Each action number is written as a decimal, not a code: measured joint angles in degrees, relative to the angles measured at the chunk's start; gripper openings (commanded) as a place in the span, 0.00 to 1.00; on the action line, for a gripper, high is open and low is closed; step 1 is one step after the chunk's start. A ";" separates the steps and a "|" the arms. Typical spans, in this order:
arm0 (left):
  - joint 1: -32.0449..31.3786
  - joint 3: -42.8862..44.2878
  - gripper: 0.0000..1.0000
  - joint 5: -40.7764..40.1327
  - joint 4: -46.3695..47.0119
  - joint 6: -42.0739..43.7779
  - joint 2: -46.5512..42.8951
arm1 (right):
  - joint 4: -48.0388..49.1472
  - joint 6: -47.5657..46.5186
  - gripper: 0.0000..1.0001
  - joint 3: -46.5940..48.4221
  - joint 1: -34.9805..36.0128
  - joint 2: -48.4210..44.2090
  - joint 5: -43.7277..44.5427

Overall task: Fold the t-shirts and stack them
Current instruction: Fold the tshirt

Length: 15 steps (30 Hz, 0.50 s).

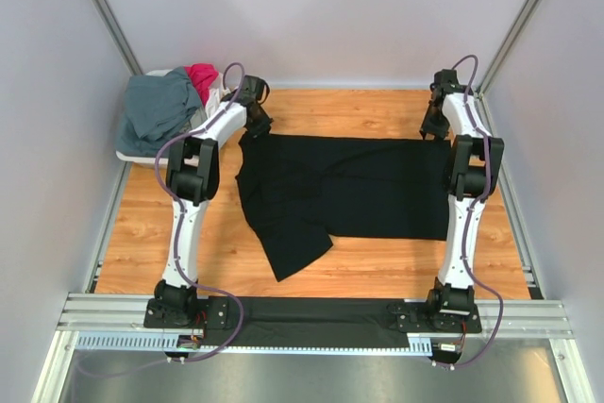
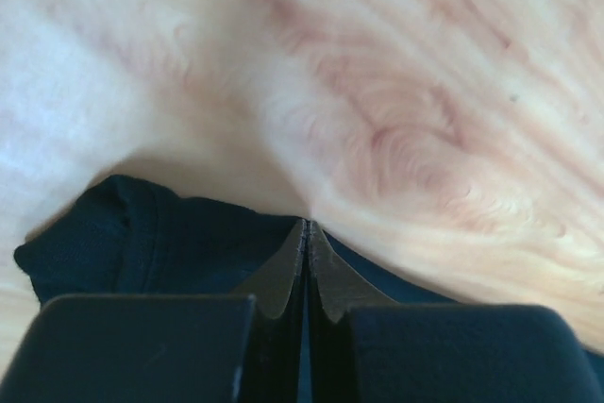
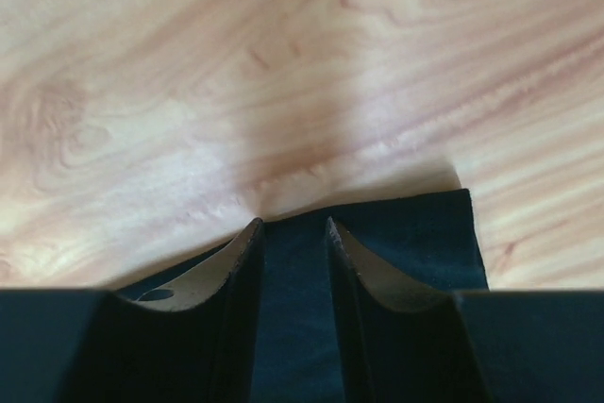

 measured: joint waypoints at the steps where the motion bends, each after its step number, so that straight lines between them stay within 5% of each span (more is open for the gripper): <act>1: 0.15 1.51 0.04 0.17 -0.17 -0.07 0.92 | -0.11 0.02 0.35 1.03 0.02 0.63 -0.02; 15: 2.16 14.49 0.04 2.73 -0.26 0.15 9.03 | 4.04 0.68 0.45 14.29 -0.26 8.57 -4.59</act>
